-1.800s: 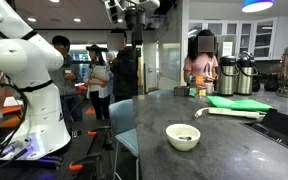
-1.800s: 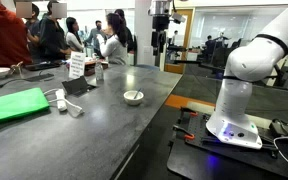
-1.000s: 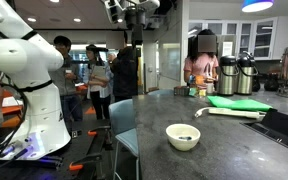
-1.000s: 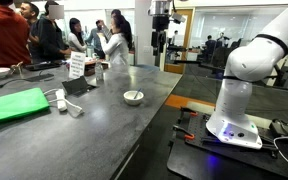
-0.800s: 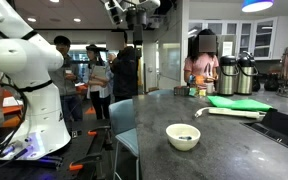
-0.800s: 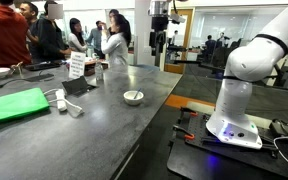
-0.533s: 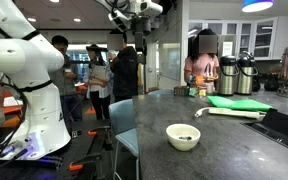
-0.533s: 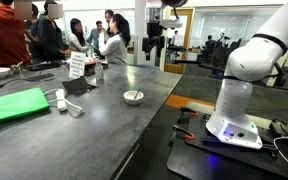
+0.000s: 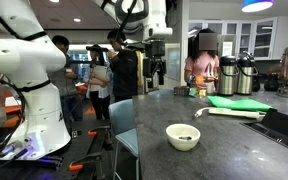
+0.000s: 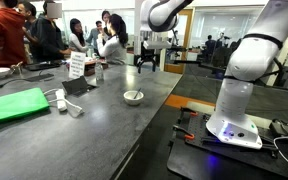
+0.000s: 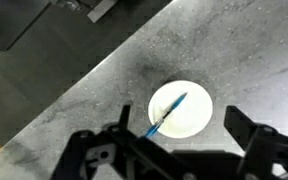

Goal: Put the pen on the table

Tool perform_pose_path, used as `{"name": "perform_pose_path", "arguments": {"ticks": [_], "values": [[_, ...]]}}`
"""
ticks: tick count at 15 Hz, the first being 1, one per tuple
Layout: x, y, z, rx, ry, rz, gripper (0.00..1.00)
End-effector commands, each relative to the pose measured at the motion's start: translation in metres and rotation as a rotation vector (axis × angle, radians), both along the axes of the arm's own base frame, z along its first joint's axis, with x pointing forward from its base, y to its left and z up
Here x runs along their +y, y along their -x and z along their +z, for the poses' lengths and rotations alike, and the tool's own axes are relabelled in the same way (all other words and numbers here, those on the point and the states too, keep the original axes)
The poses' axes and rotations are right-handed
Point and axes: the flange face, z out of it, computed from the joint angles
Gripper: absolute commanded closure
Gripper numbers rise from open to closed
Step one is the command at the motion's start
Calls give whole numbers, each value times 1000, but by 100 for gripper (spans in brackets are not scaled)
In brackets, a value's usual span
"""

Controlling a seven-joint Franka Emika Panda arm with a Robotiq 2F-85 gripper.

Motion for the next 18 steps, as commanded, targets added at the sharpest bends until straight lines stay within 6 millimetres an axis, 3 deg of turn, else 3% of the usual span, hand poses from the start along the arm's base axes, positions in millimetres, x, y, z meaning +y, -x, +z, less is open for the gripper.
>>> {"name": "perform_pose_path", "arguments": {"ticks": [1, 6, 12, 14, 15, 18], "values": [[-13, -22, -33, -71, -7, -186, 0], [-29, -48, -83, -112, -9, -367, 0], [-36, -72, -125, -41, -6, -391, 6], [-37, -80, -135, -22, -4, -401, 13], [-36, -84, -139, -15, -4, -410, 23], [-40, -92, -151, 1, -5, -431, 31]]}}
